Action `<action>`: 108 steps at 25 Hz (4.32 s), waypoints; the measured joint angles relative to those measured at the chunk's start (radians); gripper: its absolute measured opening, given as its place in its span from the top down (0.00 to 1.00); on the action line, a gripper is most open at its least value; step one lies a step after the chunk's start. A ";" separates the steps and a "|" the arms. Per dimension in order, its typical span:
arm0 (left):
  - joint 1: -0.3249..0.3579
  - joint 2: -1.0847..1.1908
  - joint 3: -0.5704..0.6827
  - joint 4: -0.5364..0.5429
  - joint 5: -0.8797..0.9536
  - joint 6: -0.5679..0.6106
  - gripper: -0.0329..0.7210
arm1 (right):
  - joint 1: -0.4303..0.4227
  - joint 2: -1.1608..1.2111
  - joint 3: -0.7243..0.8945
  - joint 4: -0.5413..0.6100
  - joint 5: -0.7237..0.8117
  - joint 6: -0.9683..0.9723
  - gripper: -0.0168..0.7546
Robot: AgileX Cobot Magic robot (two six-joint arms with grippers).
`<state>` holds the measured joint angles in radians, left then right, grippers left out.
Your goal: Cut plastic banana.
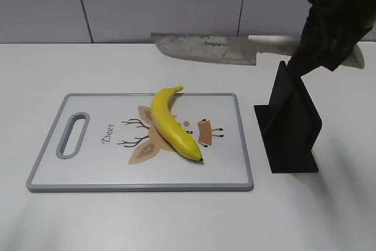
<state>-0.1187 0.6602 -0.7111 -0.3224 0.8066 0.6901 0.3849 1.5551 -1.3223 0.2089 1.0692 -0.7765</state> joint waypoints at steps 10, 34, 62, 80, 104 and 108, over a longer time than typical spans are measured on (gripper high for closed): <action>-0.048 0.492 -0.358 -0.068 0.092 0.382 0.22 | -0.001 0.151 -0.086 0.075 -0.006 -0.269 0.75; -0.317 1.165 -0.724 -0.073 0.065 0.637 0.40 | -0.001 0.317 -0.169 0.197 -0.090 -0.480 0.75; -0.316 1.219 -0.729 -0.023 0.087 0.639 0.30 | -0.001 0.350 -0.170 0.242 -0.133 -0.537 0.75; -0.315 1.246 -0.729 -0.010 0.083 0.639 0.88 | -0.001 0.350 -0.170 0.244 -0.127 -0.543 0.75; -0.317 1.339 -0.730 -0.056 0.042 0.639 0.96 | -0.036 0.511 -0.173 0.204 -0.158 -0.565 0.75; -0.316 1.404 -0.740 -0.074 0.024 0.643 0.96 | -0.036 0.580 -0.176 0.194 -0.179 -0.569 0.75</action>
<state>-0.4348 2.0646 -1.4506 -0.3962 0.8304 1.3329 0.3485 2.1352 -1.4978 0.4027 0.8907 -1.3455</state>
